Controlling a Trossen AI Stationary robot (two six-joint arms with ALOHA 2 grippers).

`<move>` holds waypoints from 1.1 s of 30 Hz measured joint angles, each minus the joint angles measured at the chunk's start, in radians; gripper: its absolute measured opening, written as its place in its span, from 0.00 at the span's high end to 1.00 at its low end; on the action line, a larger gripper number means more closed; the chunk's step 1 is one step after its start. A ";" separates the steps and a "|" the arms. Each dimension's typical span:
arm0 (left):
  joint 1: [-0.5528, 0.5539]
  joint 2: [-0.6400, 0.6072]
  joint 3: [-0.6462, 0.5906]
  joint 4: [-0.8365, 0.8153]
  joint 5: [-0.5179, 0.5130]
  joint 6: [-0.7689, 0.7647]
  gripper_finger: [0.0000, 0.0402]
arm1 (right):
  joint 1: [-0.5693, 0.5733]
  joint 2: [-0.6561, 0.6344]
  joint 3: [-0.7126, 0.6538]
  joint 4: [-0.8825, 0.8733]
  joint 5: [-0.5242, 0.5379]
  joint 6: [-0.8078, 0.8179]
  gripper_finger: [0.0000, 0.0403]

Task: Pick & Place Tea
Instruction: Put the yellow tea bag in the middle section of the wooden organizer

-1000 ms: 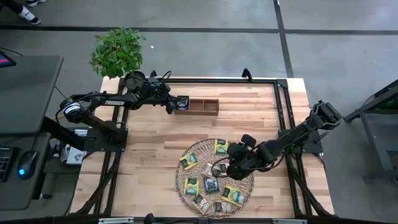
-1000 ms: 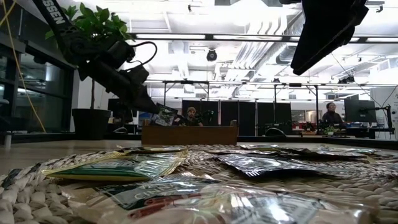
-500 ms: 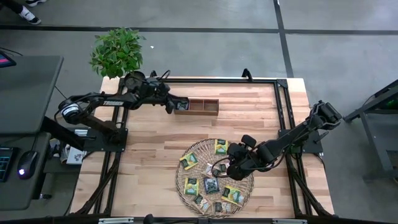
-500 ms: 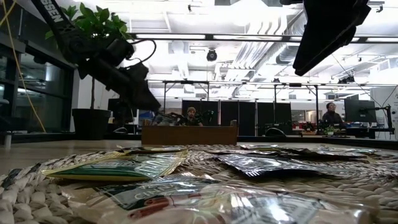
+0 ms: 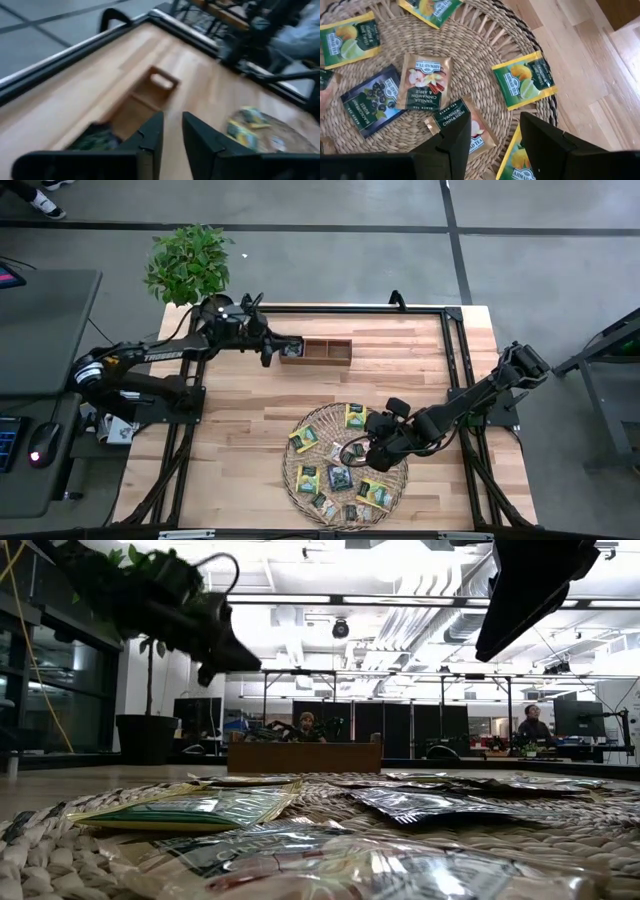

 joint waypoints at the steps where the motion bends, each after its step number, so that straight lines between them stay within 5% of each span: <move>1: -0.025 -0.011 0.000 0.000 0.000 -0.002 0.87 | 0.000 0.000 0.000 0.008 0.000 -0.008 0.59; 7: -0.205 -0.019 0.000 -0.007 -0.056 -0.033 0.99 | 0.000 0.000 0.000 0.056 0.004 -0.034 0.59; 14: -0.427 -0.019 0.000 -0.012 -0.219 -0.119 1.00 | 0.000 0.000 -0.010 0.086 0.001 -0.028 0.59; 25: -0.702 -0.018 0.000 -0.047 -0.494 -0.262 1.00 | 0.001 0.000 -0.165 0.324 -0.178 -0.010 0.59; 33: -0.895 0.001 0.000 -0.126 -0.668 -0.417 1.00 | -0.012 0.000 -0.191 0.414 -0.187 -0.117 0.59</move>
